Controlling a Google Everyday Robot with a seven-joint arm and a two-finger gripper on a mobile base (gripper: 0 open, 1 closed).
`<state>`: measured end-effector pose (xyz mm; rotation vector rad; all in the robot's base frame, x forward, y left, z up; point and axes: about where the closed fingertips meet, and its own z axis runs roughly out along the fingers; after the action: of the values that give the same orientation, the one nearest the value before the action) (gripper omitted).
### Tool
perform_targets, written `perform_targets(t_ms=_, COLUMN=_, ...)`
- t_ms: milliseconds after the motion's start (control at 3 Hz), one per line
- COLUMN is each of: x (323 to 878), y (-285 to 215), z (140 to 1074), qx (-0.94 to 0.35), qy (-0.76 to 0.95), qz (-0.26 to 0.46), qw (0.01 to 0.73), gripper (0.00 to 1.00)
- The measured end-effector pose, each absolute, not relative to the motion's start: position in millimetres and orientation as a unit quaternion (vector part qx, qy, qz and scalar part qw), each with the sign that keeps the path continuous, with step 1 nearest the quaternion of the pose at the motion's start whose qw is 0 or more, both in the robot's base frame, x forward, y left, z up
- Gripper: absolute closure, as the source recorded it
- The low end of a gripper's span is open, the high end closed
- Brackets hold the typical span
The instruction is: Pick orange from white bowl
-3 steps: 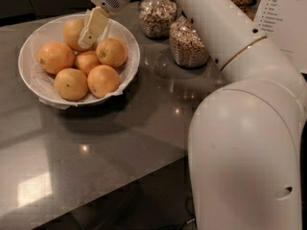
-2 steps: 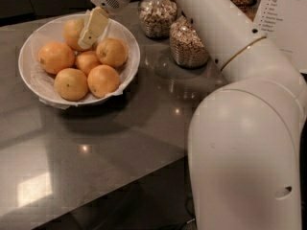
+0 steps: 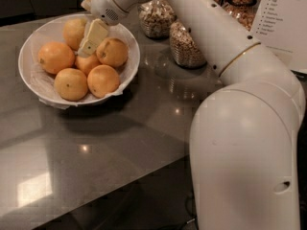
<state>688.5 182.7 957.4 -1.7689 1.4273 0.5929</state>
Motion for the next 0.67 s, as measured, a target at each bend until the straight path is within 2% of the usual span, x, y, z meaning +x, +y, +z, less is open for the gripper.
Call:
perform_targets(t_ms=333, x=688.5, y=182.7, z=957.4, qx=-0.695, qy=0.561, qz=0.233, qw=0.386, gripper=0.00)
perform_targets(t_ms=667, x=688.5, y=182.8, z=957.4, qx=-0.695, qy=0.561, qz=0.233, qw=0.386, gripper=0.10)
